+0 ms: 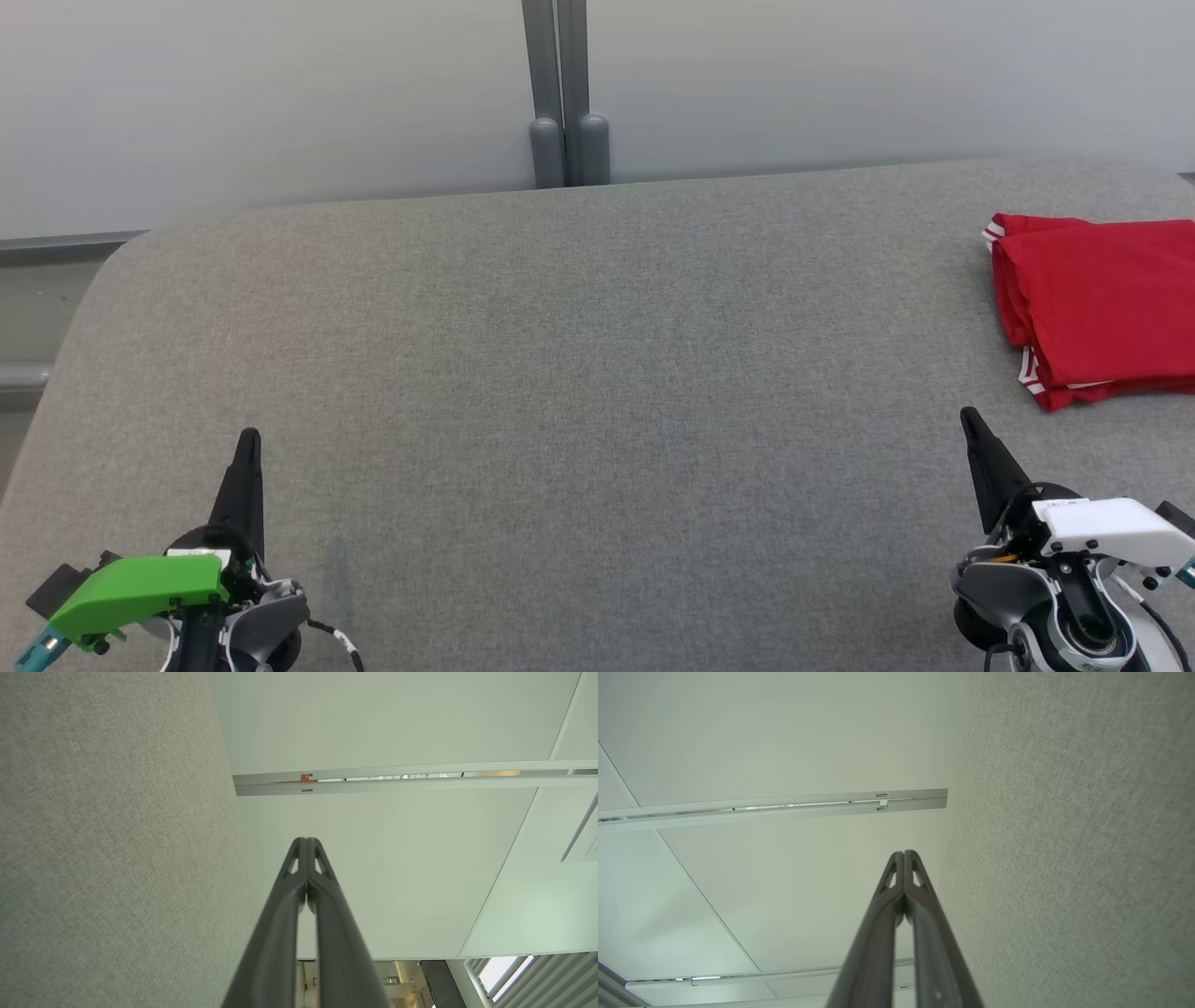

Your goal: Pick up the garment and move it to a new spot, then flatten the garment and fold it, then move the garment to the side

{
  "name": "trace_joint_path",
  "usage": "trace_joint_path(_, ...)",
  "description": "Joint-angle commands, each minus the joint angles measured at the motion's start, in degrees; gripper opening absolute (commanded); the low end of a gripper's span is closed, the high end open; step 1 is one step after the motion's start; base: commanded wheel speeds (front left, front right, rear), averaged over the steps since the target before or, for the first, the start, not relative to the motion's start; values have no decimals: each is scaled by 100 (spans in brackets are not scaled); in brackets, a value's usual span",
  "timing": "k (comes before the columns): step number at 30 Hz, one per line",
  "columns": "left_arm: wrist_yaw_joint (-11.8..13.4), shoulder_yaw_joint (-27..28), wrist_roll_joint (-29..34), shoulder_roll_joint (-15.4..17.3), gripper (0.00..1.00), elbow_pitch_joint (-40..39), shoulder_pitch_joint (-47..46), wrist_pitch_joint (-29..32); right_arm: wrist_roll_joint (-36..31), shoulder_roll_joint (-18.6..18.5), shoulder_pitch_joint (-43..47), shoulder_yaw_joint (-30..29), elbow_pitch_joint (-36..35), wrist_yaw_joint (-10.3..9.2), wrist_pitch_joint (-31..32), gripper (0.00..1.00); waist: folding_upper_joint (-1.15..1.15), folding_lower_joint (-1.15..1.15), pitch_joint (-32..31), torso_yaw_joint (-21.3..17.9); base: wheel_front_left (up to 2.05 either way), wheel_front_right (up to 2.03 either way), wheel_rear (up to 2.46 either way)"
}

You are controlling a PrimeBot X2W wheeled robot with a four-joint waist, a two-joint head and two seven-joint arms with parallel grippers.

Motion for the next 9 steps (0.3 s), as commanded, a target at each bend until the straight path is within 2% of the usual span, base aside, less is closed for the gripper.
trace_joint_path(1,-29,14,-2,31,0,-15,-58,17,-5,-6,-39,-16,-26,2,11,0,0,0,0,0,0,0,0)
trace_joint_path(9,-29,14,-3,31,0,-15,-58,17,-10,-4,-40,-17,-25,2,14,0,0,0,0,0,0,0,0)
